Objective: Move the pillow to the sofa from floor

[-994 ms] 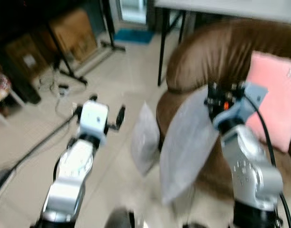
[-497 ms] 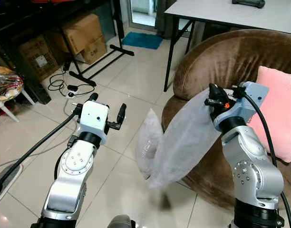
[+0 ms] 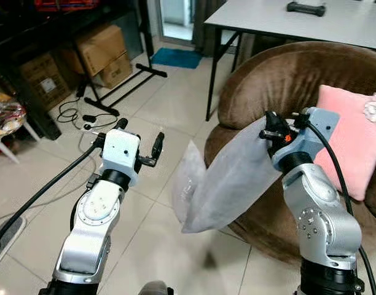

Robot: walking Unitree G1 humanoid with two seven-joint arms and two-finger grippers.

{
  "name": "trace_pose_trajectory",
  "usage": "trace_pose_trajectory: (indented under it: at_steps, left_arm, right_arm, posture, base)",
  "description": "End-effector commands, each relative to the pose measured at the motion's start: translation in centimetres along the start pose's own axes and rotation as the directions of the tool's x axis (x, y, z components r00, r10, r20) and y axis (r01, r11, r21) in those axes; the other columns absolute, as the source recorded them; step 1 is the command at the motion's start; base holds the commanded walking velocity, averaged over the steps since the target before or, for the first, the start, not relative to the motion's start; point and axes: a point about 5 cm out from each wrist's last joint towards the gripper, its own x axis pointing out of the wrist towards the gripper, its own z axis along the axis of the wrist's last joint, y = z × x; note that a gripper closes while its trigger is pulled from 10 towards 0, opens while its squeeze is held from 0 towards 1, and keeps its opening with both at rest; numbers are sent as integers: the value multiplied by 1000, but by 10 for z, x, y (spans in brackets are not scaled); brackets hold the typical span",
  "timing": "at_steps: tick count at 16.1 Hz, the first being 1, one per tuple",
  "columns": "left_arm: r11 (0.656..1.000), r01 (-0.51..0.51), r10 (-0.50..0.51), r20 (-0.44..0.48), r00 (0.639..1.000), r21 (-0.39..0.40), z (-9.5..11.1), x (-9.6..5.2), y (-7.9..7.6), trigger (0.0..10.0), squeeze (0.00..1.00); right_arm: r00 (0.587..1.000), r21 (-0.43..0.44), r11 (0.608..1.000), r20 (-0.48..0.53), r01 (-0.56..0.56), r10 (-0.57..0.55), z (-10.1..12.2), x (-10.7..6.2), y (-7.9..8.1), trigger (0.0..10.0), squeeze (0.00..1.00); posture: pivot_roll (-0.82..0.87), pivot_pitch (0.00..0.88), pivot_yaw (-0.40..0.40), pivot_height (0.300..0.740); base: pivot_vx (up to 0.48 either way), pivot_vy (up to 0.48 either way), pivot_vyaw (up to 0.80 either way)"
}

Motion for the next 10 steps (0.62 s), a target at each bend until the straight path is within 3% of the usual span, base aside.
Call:
trace_pose_trajectory:
  at_steps: [1,3,10]
  left_arm:
    - [1000,-6,6,8,1000,4,1,0,4,10000,0]
    - [1000,-5,5,10,1000,0,1,0,4,10000,0]
    - [1000,-3,3,14,1000,-5,2,1,4,10000,0]
  right_arm:
    - [999,5,1000,39,-26,26,6,-1,4,10000,0]
    - [999,4,1000,40,-28,28,5,0,4,10000,0]
    - [998,-25,999,49,-43,44,5,1,6,10000,0]
  posture:
    - [25,0,57,740]
    - [25,0,57,740]
    - [31,0,54,740]
  base:
    - [274,0,-800]
    - [285,0,-700]
    - [310,0,0]
